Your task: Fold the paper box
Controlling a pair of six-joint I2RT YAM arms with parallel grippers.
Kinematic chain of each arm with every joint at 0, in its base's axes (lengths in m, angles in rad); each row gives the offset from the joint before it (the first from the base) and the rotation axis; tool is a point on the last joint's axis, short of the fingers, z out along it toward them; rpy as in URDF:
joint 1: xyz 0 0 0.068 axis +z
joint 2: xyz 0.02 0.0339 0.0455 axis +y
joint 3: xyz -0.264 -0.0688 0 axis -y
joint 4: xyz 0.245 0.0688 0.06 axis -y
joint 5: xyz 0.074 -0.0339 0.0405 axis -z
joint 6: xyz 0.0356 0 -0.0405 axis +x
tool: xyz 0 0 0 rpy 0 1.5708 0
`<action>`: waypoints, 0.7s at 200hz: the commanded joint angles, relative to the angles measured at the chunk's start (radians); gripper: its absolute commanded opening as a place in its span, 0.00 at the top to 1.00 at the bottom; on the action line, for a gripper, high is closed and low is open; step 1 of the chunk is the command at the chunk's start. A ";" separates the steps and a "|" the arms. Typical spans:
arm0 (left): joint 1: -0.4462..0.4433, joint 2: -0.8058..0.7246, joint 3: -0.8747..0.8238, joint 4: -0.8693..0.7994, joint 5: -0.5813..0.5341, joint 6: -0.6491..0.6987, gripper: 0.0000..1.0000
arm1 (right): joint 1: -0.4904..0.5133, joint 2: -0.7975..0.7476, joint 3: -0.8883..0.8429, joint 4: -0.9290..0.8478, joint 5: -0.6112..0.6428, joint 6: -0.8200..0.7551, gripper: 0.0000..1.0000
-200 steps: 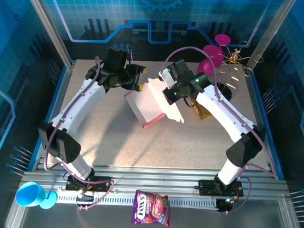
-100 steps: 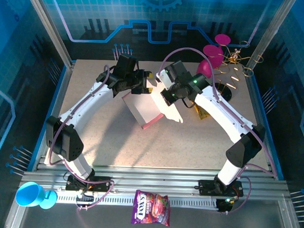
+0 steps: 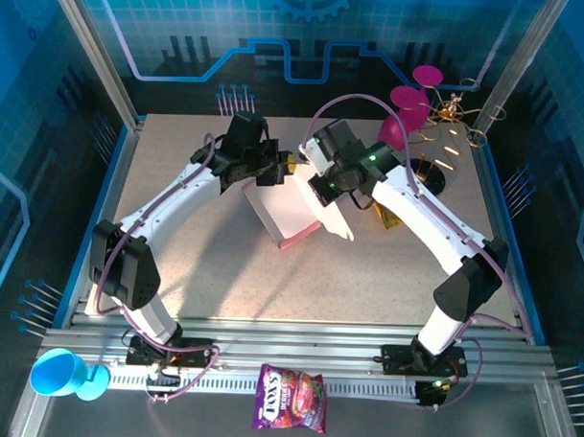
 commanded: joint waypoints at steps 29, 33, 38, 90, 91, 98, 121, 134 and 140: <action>-0.043 -0.029 -0.131 0.096 -0.003 -0.119 0.89 | 0.078 0.005 0.006 0.080 0.109 0.011 1.00; -0.048 -0.031 -0.144 0.109 -0.002 -0.131 0.87 | 0.084 0.008 0.007 0.083 0.123 0.005 1.00; -0.052 -0.035 -0.157 0.123 -0.002 -0.144 0.85 | 0.088 0.010 0.005 0.089 0.138 -0.002 1.00; -0.075 -0.070 -0.237 0.169 0.012 -0.178 0.69 | 0.105 0.045 0.028 0.108 0.181 -0.039 1.00; -0.075 -0.070 -0.239 0.170 0.012 -0.179 0.69 | 0.105 0.046 0.028 0.107 0.181 -0.041 1.00; -0.077 -0.075 -0.251 0.176 0.012 -0.181 0.69 | 0.106 0.048 0.029 0.108 0.175 -0.047 1.00; -0.076 -0.080 -0.284 0.217 0.015 -0.200 0.69 | 0.119 0.041 0.011 0.133 0.152 -0.087 1.00; -0.077 -0.077 -0.294 0.235 0.017 -0.208 0.69 | 0.132 0.037 -0.003 0.145 0.153 -0.118 1.00; -0.077 -0.077 -0.293 0.235 0.019 -0.206 0.71 | 0.136 0.034 -0.011 0.148 0.157 -0.128 1.00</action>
